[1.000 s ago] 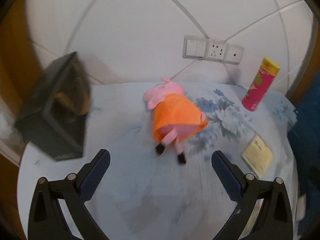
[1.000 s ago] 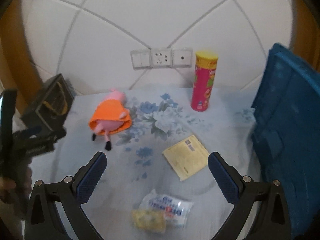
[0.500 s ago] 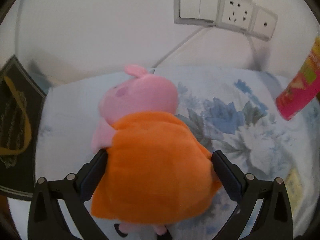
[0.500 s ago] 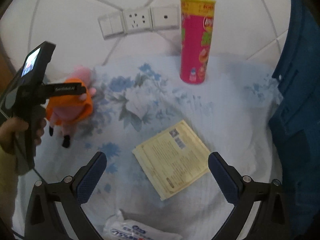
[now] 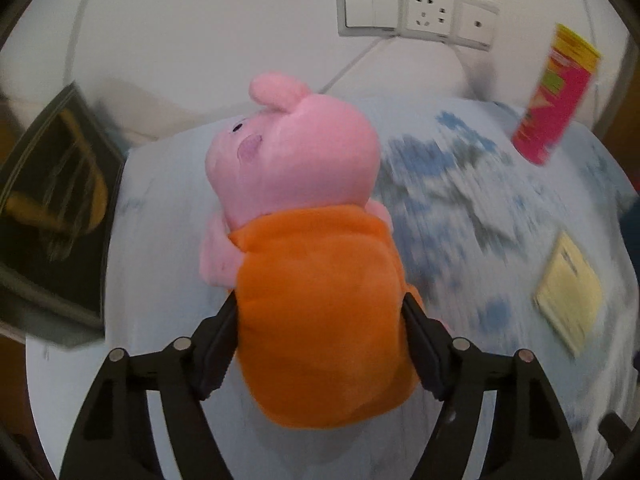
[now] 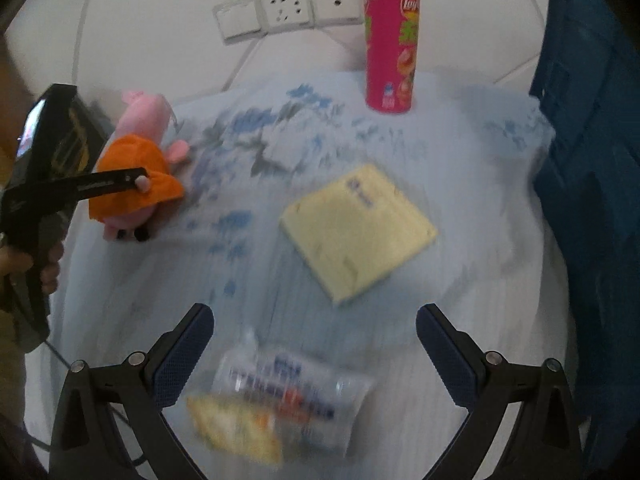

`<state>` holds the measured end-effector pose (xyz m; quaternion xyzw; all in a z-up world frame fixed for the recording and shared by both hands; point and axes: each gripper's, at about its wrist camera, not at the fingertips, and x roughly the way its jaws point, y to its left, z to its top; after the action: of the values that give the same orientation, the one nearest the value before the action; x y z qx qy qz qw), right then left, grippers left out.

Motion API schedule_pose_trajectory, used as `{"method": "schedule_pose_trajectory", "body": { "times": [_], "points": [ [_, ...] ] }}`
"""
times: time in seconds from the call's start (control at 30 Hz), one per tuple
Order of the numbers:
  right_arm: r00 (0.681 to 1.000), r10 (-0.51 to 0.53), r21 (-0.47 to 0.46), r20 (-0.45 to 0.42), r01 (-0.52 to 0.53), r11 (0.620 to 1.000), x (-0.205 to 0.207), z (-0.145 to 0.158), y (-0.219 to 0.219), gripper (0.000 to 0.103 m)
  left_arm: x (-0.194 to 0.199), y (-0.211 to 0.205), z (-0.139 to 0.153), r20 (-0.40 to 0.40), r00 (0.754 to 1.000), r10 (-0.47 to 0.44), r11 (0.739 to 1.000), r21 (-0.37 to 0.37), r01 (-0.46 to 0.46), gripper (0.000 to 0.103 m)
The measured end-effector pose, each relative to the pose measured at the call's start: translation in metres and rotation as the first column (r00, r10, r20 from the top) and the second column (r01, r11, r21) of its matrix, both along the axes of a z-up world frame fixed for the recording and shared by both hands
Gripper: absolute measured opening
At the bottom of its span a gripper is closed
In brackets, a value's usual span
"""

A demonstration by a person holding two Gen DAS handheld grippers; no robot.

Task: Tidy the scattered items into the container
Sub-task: 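Grasp the pink pig plush with the left tool while the right tool moves toward the wet-wipes pack, then grasp the wet-wipes pack and yellow packet with the right tool while the left tool holds the pig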

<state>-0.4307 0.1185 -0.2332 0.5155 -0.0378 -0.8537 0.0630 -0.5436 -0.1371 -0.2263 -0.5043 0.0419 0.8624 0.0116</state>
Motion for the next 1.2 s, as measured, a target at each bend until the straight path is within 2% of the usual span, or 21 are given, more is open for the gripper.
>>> {"method": "schedule_pose_trajectory", "body": {
  "times": [0.13, 0.27, 0.43, 0.47, 0.67, 0.83, 0.93, 1.03, 1.13, 1.2],
  "points": [
    [0.999, 0.001, -0.025, 0.043, 0.0, 1.0, 0.029, -0.01, -0.003, 0.103, 0.057, -0.008, 0.003, 0.016, 1.0, -0.003, 1.0, 0.028, 0.003, 0.074],
    [0.997, 0.011, -0.036, 0.072, -0.009, 0.999, 0.052, -0.017, -0.009, 0.103, 0.117, -0.01, 0.002, 0.018, 1.0, -0.014, 1.0, 0.013, 0.014, 0.074],
    [0.995, 0.058, -0.04, 0.082, -0.055, 0.998, 0.069, -0.025, -0.022, 0.103, 0.157, -0.017, 0.011, 0.027, 1.0, -0.015, 0.999, 0.034, 0.014, 0.074],
    [0.994, 0.066, -0.035, 0.084, -0.063, 0.997, 0.07, -0.027, -0.024, 0.103, 0.16, -0.018, 0.012, 0.026, 1.0, -0.014, 0.999, 0.034, 0.013, 0.078],
    [0.991, 0.12, -0.025, 0.065, -0.118, 0.993, 0.057, -0.018, -0.018, 0.103, 0.148, -0.017, 0.017, 0.007, 1.0, 0.014, 1.0, 0.017, -0.014, 0.079],
    [0.96, 0.26, 0.005, 0.1, -0.262, 0.965, 0.036, -0.024, -0.023, 0.103, 0.126, -0.011, 0.005, 0.046, 0.999, 0.024, 1.0, 0.005, -0.024, 0.079],
    [0.93, 0.335, 0.034, 0.151, -0.344, 0.938, 0.028, -0.039, -0.029, 0.103, 0.116, -0.008, -0.003, 0.057, 0.998, 0.031, 1.0, 0.0, -0.031, 0.089],
    [0.915, 0.37, 0.089, 0.16, -0.386, 0.918, 0.025, -0.05, -0.033, 0.103, 0.106, -0.004, -0.012, 0.067, 0.997, 0.025, 1.0, 0.001, -0.025, 0.099],
    [0.914, 0.384, 0.072, 0.135, -0.395, 0.916, 0.021, -0.054, -0.032, 0.103, 0.1, 0.002, -0.022, 0.072, 0.997, 0.021, 1.0, 0.001, -0.022, 0.098],
    [0.916, 0.376, 0.052, 0.14, -0.386, 0.921, 0.018, -0.057, -0.031, 0.103, 0.103, 0.006, -0.023, 0.058, 0.998, 0.02, 1.0, -0.014, -0.019, 0.09]
  ]
}}
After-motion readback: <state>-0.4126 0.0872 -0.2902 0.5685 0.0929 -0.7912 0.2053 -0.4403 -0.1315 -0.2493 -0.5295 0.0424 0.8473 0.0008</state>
